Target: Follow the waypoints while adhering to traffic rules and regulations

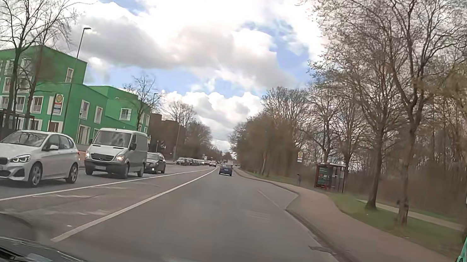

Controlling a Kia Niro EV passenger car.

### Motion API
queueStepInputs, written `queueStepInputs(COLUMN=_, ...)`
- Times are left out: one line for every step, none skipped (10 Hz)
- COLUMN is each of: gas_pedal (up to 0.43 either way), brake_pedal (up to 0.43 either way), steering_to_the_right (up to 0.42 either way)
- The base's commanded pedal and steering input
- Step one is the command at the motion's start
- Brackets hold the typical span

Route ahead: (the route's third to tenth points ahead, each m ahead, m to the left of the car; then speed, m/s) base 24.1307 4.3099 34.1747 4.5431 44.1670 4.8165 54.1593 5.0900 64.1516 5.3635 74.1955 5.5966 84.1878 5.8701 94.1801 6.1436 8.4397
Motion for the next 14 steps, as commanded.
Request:
queueStepInputs(gas_pedal=0.500, brake_pedal=0.000, steering_to_the_right=-0.010)
queueStepInputs(gas_pedal=0.512, brake_pedal=0.000, steering_to_the_right=-0.009)
queueStepInputs(gas_pedal=0.520, brake_pedal=0.000, steering_to_the_right=-0.007)
queueStepInputs(gas_pedal=0.520, brake_pedal=0.000, steering_to_the_right=-0.006)
queueStepInputs(gas_pedal=0.520, brake_pedal=0.000, steering_to_the_right=-0.002)
queueStepInputs(gas_pedal=0.520, brake_pedal=0.000, steering_to_the_right=-0.001)
queueStepInputs(gas_pedal=0.520, brake_pedal=0.000, steering_to_the_right=-0.001)
queueStepInputs(gas_pedal=0.512, brake_pedal=0.000, steering_to_the_right=-0.001)
queueStepInputs(gas_pedal=0.512, brake_pedal=0.000, steering_to_the_right=-0.001)
queueStepInputs(gas_pedal=0.512, brake_pedal=0.000, steering_to_the_right=-0.001)
queueStepInputs(gas_pedal=0.500, brake_pedal=0.000, steering_to_the_right=-0.001)
queueStepInputs(gas_pedal=0.488, brake_pedal=0.000, steering_to_the_right=-0.001)
queueStepInputs(gas_pedal=0.480, brake_pedal=0.000, steering_to_the_right=-0.001)
queueStepInputs(gas_pedal=0.469, brake_pedal=0.000, steering_to_the_right=-0.001)
